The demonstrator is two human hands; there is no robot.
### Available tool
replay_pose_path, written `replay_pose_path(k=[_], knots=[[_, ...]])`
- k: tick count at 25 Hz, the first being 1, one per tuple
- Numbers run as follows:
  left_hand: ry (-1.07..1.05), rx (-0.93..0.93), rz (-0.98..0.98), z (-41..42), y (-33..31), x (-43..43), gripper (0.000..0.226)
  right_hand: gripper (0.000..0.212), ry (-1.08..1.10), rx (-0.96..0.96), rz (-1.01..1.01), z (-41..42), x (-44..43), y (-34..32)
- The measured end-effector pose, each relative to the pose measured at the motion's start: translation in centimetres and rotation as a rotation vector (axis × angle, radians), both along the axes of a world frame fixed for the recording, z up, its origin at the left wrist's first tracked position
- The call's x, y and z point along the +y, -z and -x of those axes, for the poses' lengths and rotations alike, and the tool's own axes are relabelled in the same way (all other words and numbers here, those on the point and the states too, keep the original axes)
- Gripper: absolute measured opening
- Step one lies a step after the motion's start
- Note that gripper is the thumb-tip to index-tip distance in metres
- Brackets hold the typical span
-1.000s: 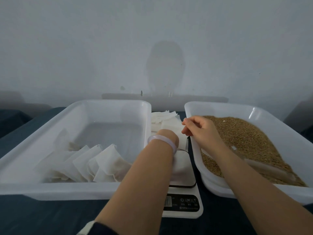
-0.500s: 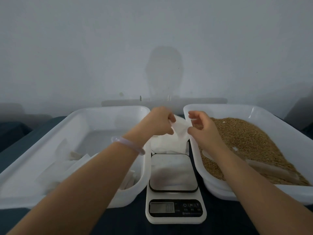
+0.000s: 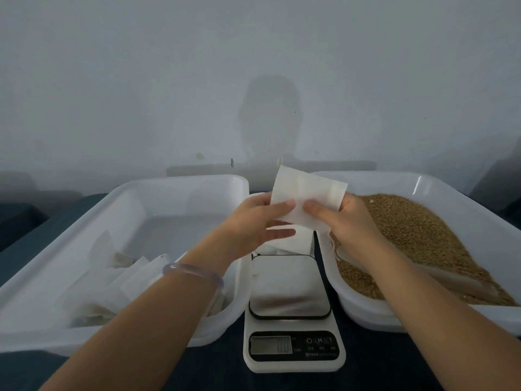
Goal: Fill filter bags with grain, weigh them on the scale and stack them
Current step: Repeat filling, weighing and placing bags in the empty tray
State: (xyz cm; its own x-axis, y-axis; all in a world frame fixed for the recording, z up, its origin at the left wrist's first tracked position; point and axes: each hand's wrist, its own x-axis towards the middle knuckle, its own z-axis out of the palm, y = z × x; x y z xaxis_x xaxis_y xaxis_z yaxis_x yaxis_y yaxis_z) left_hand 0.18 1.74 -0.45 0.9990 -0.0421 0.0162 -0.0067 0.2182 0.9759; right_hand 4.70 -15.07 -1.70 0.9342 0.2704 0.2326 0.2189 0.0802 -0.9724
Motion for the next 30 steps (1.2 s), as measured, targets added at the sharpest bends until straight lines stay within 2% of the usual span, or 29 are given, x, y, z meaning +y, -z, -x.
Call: replay_pose_path(k=[3, 4, 6, 8, 10, 12, 15, 18, 20, 22, 25, 28, 30], knots=[[-0.098, -0.048, 0.126, -0.3, 0.2, 0.1, 0.020, 0.011, -0.044, -0.039, 0.070, 0.1, 0.3, 0.3], [-0.174, -0.085, 0.071, -0.4, 0.2, 0.3, 0.016, 0.011, -0.033, -0.063, 0.089, 0.1, 0.4, 0.3], [-0.317, -0.173, -0.287, -0.5, 0.3, 0.9, 0.010, 0.018, -0.002, -0.101, 0.088, 0.1, 0.2, 0.1], [-0.325, -0.181, -0.587, -0.3, 0.5, 0.9, 0.017, 0.035, -0.009, -0.120, 0.058, 0.0, -0.1, 0.0], [-0.191, -0.143, -0.695, 0.1, 0.6, 0.4, 0.021, 0.045, -0.062, -0.197, 0.082, 0.1, -0.1, 0.1], [-0.082, -0.092, -0.747, 0.4, 0.4, 0.2, 0.021, 0.034, -0.173, -0.260, 0.097, 0.5, 0.0, 0.1], [-0.030, -0.094, -0.772, 0.7, 0.3, 0.3, 0.019, 0.022, -0.267, -0.283, 0.202, 0.9, 0.2, 0.2], [0.023, -0.090, -0.713, 1.0, 0.2, 0.1, 0.019, 0.024, -0.123, -0.311, 0.247, 0.7, 0.3, 0.2], [-0.007, -0.081, -0.644, 0.9, 0.3, 0.0, 0.027, 0.022, -0.066, -0.295, 0.207, 0.8, 0.4, 0.0], [-0.068, -0.095, -0.673, 0.7, 0.3, 0.1, 0.031, 0.018, -0.071, -0.337, 0.235, 1.0, 0.3, -0.1], [-0.089, -0.093, -0.722, 0.6, 0.4, 0.0, 0.019, 0.015, -0.144, -0.332, 0.269, 1.4, 0.1, -0.1], [-0.070, -0.086, -0.666, 1.0, 0.1, -0.2, 0.013, 0.014, -0.142, -0.263, 0.285, 1.2, 0.2, -0.1], [-0.024, -0.080, -0.563, 1.3, -0.2, -0.1, 0.009, 0.010, -0.097, -0.192, 0.220, 1.0, 0.3, -0.1]])
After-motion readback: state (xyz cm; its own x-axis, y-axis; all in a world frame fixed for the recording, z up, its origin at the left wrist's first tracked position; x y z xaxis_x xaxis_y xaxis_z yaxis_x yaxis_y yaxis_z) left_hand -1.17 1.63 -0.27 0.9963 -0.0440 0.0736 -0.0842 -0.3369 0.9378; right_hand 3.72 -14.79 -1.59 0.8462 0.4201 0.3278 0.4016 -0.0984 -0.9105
